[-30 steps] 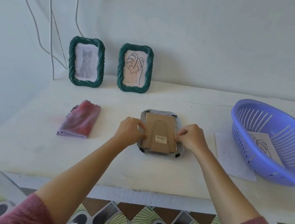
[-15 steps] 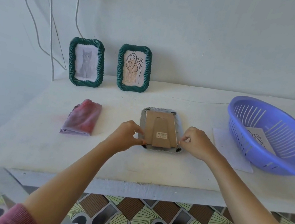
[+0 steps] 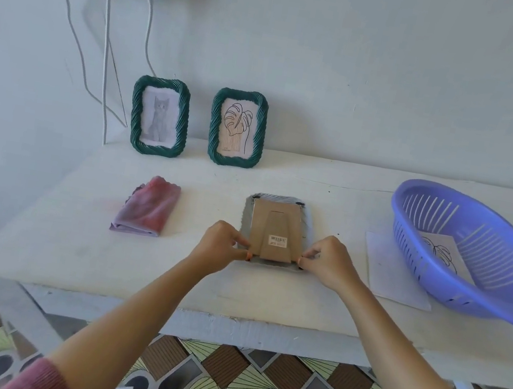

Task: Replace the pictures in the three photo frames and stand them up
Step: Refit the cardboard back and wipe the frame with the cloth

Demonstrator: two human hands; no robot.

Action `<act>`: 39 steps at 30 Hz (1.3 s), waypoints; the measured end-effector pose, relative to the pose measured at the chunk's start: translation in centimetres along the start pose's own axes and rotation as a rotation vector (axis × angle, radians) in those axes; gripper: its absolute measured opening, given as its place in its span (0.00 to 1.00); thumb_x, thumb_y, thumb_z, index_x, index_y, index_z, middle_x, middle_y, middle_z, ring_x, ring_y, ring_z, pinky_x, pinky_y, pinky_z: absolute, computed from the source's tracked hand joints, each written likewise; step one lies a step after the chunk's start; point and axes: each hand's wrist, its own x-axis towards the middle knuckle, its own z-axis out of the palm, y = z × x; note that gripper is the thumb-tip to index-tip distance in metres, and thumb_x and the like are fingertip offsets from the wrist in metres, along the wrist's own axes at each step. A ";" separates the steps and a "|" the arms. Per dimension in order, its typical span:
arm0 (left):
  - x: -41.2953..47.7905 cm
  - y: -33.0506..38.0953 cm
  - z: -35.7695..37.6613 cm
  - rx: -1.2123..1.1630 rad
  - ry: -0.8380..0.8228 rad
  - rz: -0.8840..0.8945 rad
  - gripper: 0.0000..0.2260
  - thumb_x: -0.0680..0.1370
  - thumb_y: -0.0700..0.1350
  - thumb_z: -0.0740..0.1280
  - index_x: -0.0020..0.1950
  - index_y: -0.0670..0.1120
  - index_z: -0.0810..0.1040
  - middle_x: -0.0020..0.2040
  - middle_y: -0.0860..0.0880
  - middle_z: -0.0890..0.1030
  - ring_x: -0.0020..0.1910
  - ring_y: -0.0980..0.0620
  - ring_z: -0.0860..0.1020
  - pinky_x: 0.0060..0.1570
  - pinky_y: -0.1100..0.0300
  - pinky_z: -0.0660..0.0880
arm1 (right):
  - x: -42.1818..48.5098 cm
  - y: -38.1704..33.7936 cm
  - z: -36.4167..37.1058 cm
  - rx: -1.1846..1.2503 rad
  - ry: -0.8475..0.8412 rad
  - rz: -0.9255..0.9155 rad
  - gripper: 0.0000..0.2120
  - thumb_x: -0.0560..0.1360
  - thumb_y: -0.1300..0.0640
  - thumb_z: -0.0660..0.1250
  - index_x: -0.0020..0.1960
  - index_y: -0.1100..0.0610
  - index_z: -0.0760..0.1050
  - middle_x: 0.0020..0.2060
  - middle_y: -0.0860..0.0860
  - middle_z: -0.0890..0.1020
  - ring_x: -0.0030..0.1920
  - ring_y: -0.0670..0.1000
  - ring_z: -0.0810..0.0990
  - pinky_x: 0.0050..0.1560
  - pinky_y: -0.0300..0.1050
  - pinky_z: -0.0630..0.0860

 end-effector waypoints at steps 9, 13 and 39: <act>0.0 -0.2 0.3 -0.075 0.026 -0.010 0.13 0.71 0.42 0.73 0.54 0.41 0.83 0.50 0.45 0.79 0.48 0.54 0.71 0.42 0.64 0.66 | 0.1 0.5 0.5 0.011 0.022 0.085 0.14 0.66 0.58 0.71 0.43 0.70 0.79 0.45 0.65 0.82 0.48 0.63 0.80 0.38 0.42 0.67; 0.2 -0.7 -0.1 0.001 0.008 0.079 0.16 0.69 0.47 0.75 0.55 0.45 0.82 0.56 0.49 0.74 0.53 0.52 0.72 0.56 0.57 0.74 | -0.1 0.0 -0.9 -0.080 0.017 -0.028 0.12 0.66 0.52 0.75 0.46 0.57 0.81 0.46 0.50 0.76 0.47 0.52 0.76 0.46 0.44 0.70; 2.6 0.5 -1.4 0.536 -0.247 0.352 0.12 0.75 0.51 0.67 0.50 0.45 0.82 0.56 0.54 0.80 0.51 0.51 0.77 0.47 0.60 0.71 | 1.1 -0.8 -2.5 -0.719 -0.213 -0.606 0.13 0.76 0.50 0.61 0.46 0.57 0.80 0.40 0.48 0.75 0.48 0.49 0.71 0.51 0.41 0.61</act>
